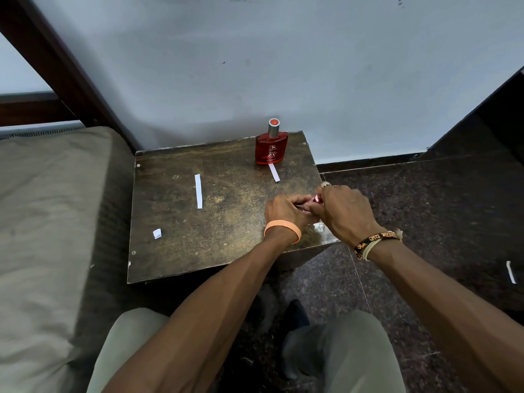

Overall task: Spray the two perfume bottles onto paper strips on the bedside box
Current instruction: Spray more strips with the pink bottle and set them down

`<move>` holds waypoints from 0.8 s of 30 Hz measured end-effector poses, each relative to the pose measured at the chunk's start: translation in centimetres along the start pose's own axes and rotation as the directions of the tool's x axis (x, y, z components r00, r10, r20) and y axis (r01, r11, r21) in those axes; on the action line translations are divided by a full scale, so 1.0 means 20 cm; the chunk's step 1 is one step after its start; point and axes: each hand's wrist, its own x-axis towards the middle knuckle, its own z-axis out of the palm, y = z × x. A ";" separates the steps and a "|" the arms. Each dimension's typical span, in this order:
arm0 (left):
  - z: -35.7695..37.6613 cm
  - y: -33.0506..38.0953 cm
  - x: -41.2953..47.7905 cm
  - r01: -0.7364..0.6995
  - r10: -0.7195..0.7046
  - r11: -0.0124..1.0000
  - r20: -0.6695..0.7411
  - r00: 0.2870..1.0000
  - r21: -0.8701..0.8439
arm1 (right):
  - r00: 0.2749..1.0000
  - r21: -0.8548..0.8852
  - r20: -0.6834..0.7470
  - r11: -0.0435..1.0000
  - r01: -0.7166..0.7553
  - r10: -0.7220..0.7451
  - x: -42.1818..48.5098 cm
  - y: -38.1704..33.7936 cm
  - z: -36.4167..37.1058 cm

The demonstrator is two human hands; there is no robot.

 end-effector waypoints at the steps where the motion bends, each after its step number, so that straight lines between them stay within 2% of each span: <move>1: 0.00 0.00 0.00 -0.004 0.004 1.000 -0.004 1.000 0.004 | 1.000 0.024 0.012 1.000 -0.006 0.005 0.00 0.00 0.00; 4: 0.00 0.00 0.00 -0.008 0.008 1.000 -0.014 1.000 0.007 | 0.999 0.122 0.044 0.992 -0.019 0.013 -0.01 0.01 0.00; 8: -0.01 -0.01 0.00 0.006 -0.006 1.000 0.016 1.000 -0.010 | 1.000 -0.017 -0.013 1.000 0.000 0.000 -0.02 0.01 0.01; 9: 0.00 -0.01 0.00 0.004 -0.004 1.000 0.015 1.000 -0.006 | 1.000 -0.009 -0.012 1.000 0.003 -0.003 -0.02 0.01 0.01; 13: -0.01 0.00 0.00 -0.003 0.003 1.000 0.007 1.000 -0.002 | 1.000 0.139 0.016 0.990 0.013 -0.015 -0.01 0.02 0.00; 24: 0.00 0.00 0.00 0.000 0.000 1.000 -0.018 1.000 -0.005 | 0.997 0.038 -0.009 0.997 -0.074 0.074 -0.01 0.00 0.06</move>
